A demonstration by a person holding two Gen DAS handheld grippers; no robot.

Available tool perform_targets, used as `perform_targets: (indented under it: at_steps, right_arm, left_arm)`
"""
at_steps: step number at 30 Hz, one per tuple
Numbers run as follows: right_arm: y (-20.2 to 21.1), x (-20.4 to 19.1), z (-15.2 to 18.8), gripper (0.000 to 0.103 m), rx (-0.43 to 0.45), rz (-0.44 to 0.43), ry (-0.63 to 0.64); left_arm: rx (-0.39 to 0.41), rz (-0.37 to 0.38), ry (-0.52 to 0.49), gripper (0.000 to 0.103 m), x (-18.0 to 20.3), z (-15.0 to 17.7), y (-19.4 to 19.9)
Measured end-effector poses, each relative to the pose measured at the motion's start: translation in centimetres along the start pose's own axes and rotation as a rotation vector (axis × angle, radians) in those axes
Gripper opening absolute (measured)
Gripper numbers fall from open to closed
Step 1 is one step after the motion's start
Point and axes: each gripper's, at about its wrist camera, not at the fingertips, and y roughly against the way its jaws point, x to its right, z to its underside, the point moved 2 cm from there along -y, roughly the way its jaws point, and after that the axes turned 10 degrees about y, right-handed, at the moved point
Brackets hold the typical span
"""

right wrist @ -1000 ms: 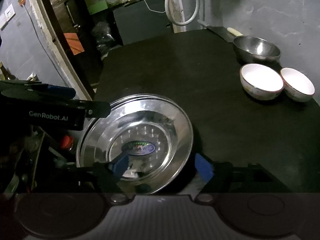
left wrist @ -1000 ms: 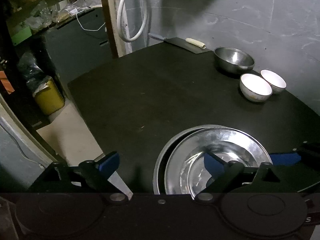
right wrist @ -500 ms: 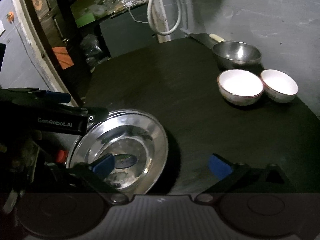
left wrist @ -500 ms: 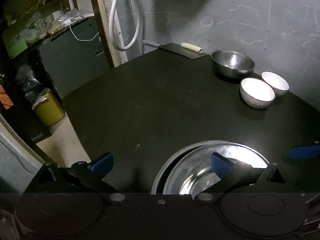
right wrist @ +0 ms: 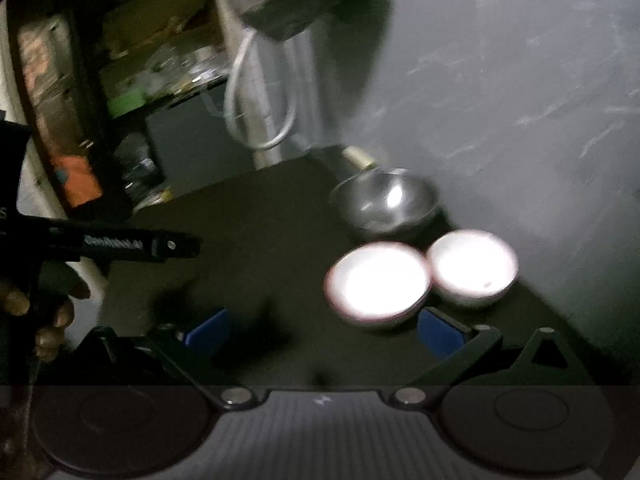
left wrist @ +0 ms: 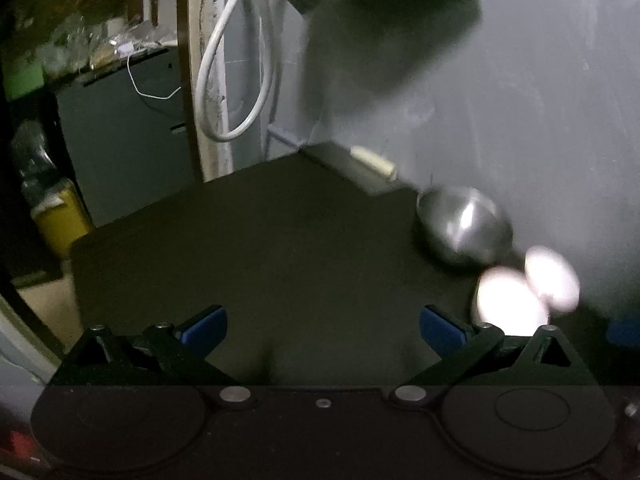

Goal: Organize plates and bowls

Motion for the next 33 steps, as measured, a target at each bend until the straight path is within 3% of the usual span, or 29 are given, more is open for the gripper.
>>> perform_targets:
  at_steps: [6, 11, 18, 21, 23, 27, 33]
  right_arm:
    - [-4.7, 2.8, -2.6, 0.102, 0.016, 0.063, -0.013]
    - [-9.0, 4.0, -4.2, 0.086, 0.024, 0.094, 0.013]
    - [-13.3, 6.6, -5.0, 0.078, -0.012, 0.133, 0.012]
    - [-14.5, 7.4, -5.1, 0.072, -0.028, 0.127, 0.012]
    - [-15.0, 7.9, -5.1, 0.061, -0.037, 0.111, 0.005]
    - [-16.1, 8.5, -5.2, 0.054, -0.062, 0.070, -0.005]
    - [-16.7, 9.0, -5.0, 0.033, -0.065, 0.011, 0.006]
  left_arm:
    - [-0.005, 0.079, 0.066, 0.102, 2.5, -3.6, -6.1]
    - [-0.033, 0.114, 0.051, 0.102, 4.8, -4.8, -11.6]
    - [-0.060, 0.141, 0.084, 0.097, 6.1, -5.2, -15.7]
    - [-0.078, 0.146, 0.095, 0.086, 6.3, -5.1, -16.6]
    - [-0.089, 0.151, 0.105, 0.077, 6.4, -4.8, -17.0]
    - [-0.126, 0.161, 0.122, 0.050, 6.8, -4.3, -17.7]
    - [-0.146, 0.166, 0.138, 0.016, 7.5, -3.7, -17.7]
